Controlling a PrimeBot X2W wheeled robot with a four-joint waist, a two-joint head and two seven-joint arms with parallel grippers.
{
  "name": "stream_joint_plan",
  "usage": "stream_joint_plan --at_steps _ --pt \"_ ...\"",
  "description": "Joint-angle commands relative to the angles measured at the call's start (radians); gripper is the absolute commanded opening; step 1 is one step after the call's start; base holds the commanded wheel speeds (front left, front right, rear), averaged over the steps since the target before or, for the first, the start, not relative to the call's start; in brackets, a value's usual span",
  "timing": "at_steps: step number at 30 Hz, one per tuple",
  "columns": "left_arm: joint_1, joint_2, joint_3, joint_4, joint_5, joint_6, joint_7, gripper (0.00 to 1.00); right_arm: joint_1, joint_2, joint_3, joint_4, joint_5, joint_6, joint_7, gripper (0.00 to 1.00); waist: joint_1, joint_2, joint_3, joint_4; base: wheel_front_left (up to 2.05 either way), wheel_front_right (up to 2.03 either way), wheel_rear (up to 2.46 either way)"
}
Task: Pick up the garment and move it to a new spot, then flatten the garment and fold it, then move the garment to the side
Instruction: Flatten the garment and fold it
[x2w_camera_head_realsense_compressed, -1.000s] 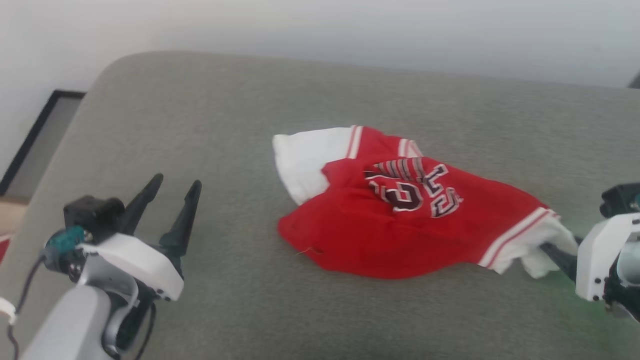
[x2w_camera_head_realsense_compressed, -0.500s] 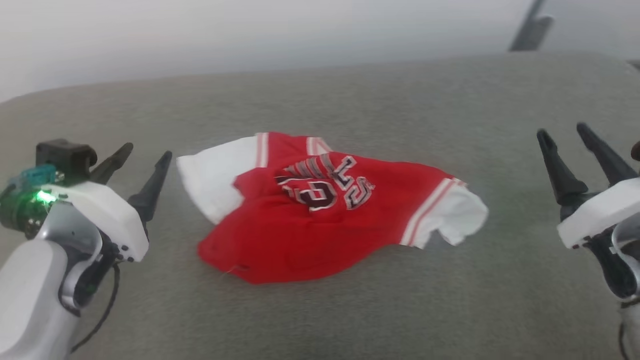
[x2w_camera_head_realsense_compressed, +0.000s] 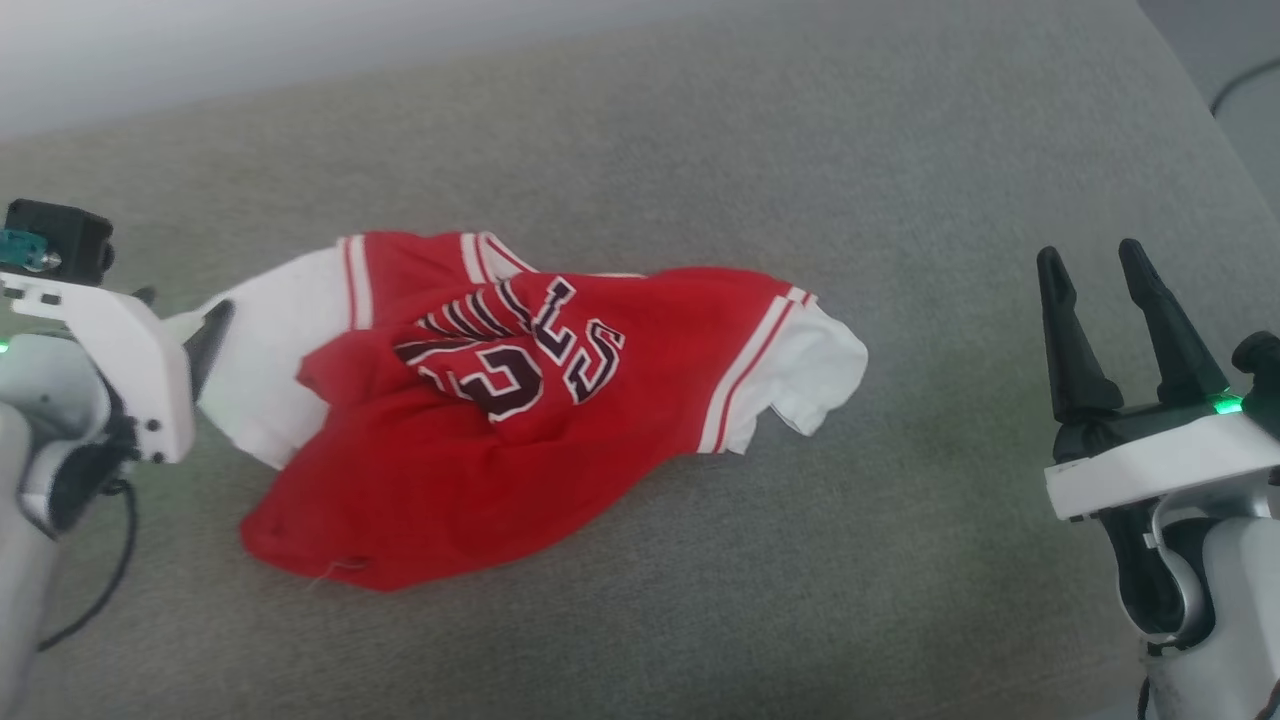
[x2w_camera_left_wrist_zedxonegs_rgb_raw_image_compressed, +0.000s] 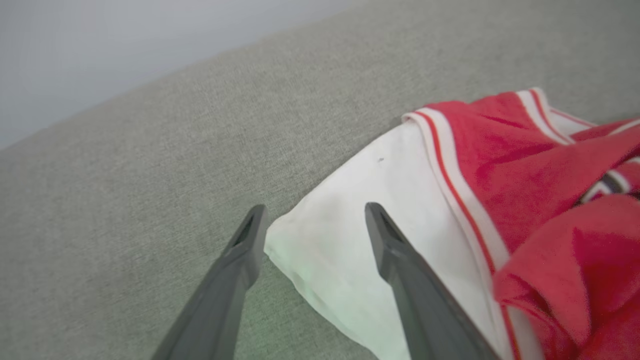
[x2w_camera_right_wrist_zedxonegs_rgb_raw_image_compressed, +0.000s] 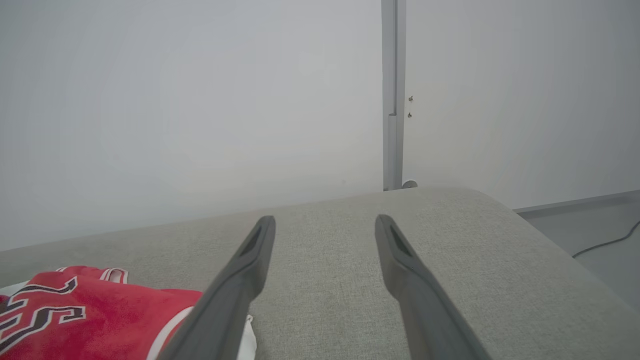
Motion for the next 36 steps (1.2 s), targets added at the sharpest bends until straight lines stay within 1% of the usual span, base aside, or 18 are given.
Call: stream_joint_plan --at_steps 1,3,6,8,9,10,12,14,15,16,17,18,19,22,24,28,32,36 --pt "-0.021 0.008 0.002 0.03 -0.003 0.015 0.029 1.0 -0.003 0.005 0.004 -0.007 -0.001 0.0 -0.008 1.0 -0.0001 0.0 0.044 -0.036 0.0 0.0 0.0" --pt "-0.047 0.021 -0.015 0.069 0.013 0.021 0.075 1.0 -0.01 0.009 0.004 -0.009 0.003 0.0 -0.012 1.0 -0.0001 0.0 0.067 -0.046 0.0 0.0 0.0" --pt "-0.071 0.03 -0.037 0.144 0.027 0.051 0.172 1.0 -0.017 0.011 0.005 -0.013 0.008 0.0 -0.015 1.0 -0.0001 0.0 0.093 -0.053 0.0 0.0 0.0" --pt "-0.073 0.016 -0.045 0.19 0.015 0.071 0.237 1.0 -0.017 0.007 0.004 -0.014 0.009 0.0 -0.012 1.0 -0.0001 0.0 0.105 -0.053 0.0 0.0 0.0" --pt "-0.073 0.016 -0.045 0.19 0.015 0.071 0.237 1.0 -0.017 0.007 0.004 -0.014 0.009 0.0 -0.012 1.0 -0.0001 0.0 0.105 -0.053 0.0 0.0 0.0" --pt "-0.078 0.007 -0.046 0.209 0.006 0.082 0.265 1.0 -0.019 0.006 0.002 -0.017 0.01 0.0 -0.015 1.0 -0.0001 0.0 0.111 -0.051 0.0 0.0 0.0" --pt "-0.081 -0.01 -0.053 0.252 -0.008 0.114 0.336 1.0 -0.021 0.005 -0.004 -0.018 0.011 0.0 -0.014 1.0 -0.0001 0.0 0.117 -0.046 0.0 0.0 0.0" --pt "-0.075 -0.025 -0.073 0.279 -0.014 0.123 0.412 1.0 -0.028 0.007 -0.006 -0.019 0.011 0.0 -0.009 1.0 -0.0001 0.0 0.121 -0.041 0.0 0.0 0.0" --pt "-0.074 -0.037 -0.072 0.291 -0.026 0.137 0.447 1.0 -0.032 0.006 -0.006 -0.021 0.01 0.0 -0.007 1.0 -0.0001 0.0 0.123 -0.038 0.0 0.0 0.0" --pt "-0.071 -0.049 -0.079 0.298 -0.028 0.139 0.481 0.93 -0.036 0.004 -0.007 -0.023 0.008 0.0 -0.005 1.0 -0.0001 0.0 0.123 -0.034 0.0 0.0 0.0" --pt "-0.066 -0.059 -0.09 0.3 -0.035 0.138 0.516 0.53 -0.038 0.003 -0.007 -0.023 0.007 0.0 -0.003 1.0 -0.0001 0.0 0.124 -0.03 0.0 0.0 0.0" --pt "-0.064 -0.068 -0.095 0.298 -0.043 0.138 0.537 0.28 -0.039 0.002 -0.007 -0.023 0.007 0.0 -0.002 1.0 -0.0001 0.0 0.124 -0.026 0.0 0.0 0.0" --pt "-0.067 -0.076 -0.096 0.289 -0.051 0.133 0.55 0.0 -0.042 -0.001 -0.007 -0.024 0.005 0.0 -0.001 1.0 -0.0001 0.0 0.125 -0.022 0.0 0.0 0.0" --pt "-0.068 -0.08 -0.088 0.269 -0.057 0.153 0.552 0.0 -0.05 -0.002 -0.005 -0.024 0.007 0.0 0.003 1.0 -0.0001 0.0 0.125 -0.008 0.0 0.0 0.0" --pt "-0.078 -0.075 -0.064 0.241 -0.068 0.167 0.516 0.0 -0.051 -0.005 -0.01 -0.023 0.005 0.0 0.005 1.0 -0.0001 0.0 0.121 0.002 0.0 0.0 0.0" --pt "-0.074 -0.034 -0.038 0.187 -0.071 0.191 0.499 0.0 -0.041 -0.007 -0.023 -0.024 0.0 0.0 0.01 1.0 -0.0001 0.0 0.107 0.026 0.0 0.0 0.0" --pt "-0.027 0.028 -0.01 0.133 -0.074 0.235 0.515 0.0 -0.024 -0.007 -0.047 -0.025 -0.008 0.0 0.021 1.0 -0.0001 0.0 0.089 0.052 0.0 0.0 0.0" --pt "0.045 0.058 0.013 0.057 -0.088 0.266 0.529 0.0 -0.015 -0.005 -0.061 -0.029 -0.012 0.0 0.031 1.0 -0.0001 0.0 0.075 0.075 0.0 0.0 0.0"
